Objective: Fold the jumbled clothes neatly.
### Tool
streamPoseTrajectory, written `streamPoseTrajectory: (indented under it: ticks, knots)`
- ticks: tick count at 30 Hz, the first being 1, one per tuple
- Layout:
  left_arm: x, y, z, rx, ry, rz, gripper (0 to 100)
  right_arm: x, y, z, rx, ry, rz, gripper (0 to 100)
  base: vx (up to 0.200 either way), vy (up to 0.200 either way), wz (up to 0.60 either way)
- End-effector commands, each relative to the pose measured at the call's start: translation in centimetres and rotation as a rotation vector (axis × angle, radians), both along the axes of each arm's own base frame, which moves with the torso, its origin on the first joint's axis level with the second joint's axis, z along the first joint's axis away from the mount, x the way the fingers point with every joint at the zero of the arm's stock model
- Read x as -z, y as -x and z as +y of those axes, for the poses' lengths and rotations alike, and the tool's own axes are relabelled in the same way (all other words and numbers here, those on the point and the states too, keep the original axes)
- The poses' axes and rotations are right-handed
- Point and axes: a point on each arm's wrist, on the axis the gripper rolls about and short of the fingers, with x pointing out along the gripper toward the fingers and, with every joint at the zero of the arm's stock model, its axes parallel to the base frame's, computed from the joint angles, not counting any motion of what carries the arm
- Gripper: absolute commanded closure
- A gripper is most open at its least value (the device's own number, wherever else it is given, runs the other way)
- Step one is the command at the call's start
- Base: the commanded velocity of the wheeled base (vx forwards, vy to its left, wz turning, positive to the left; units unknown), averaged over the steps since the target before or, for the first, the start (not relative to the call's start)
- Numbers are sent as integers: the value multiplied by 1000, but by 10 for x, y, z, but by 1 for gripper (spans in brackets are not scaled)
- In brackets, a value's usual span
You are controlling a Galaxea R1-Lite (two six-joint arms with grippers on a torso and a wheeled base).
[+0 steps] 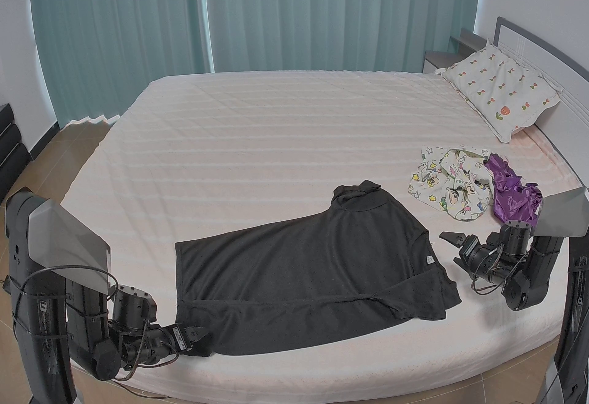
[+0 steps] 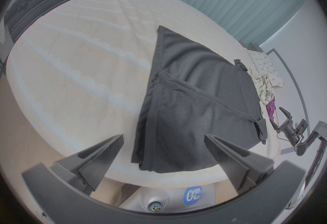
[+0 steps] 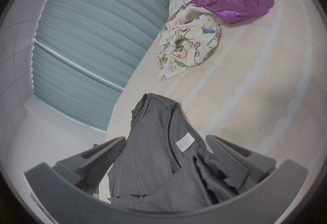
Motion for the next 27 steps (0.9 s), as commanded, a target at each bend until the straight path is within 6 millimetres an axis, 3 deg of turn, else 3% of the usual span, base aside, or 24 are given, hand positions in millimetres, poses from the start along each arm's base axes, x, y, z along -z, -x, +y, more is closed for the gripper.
streamPoseTrajectory:
  ticks: [1,2,15,25,26,27]
  knots:
    - [8,1,-4,9,-15,10,0,0,0,0,0,-1,-1,0,0,0,0]
    - [8,2,-4,8,-17,9,100,0,0,0,-2,0,-1,0,0,0,0]
    - [8,18,2,3,-99,61,100,0,1,0,-1,2,5,0,0,0,0]
    - [9,19,3,8,-107,66,100,2,2,0,-6,13,5,0,0,0,0]
    - [9,18,2,7,-104,63,0,2,2,0,-7,15,5,0,0,0,0]
    - [10,17,3,4,-103,60,0,2,2,0,-7,15,5,0,0,0,0]
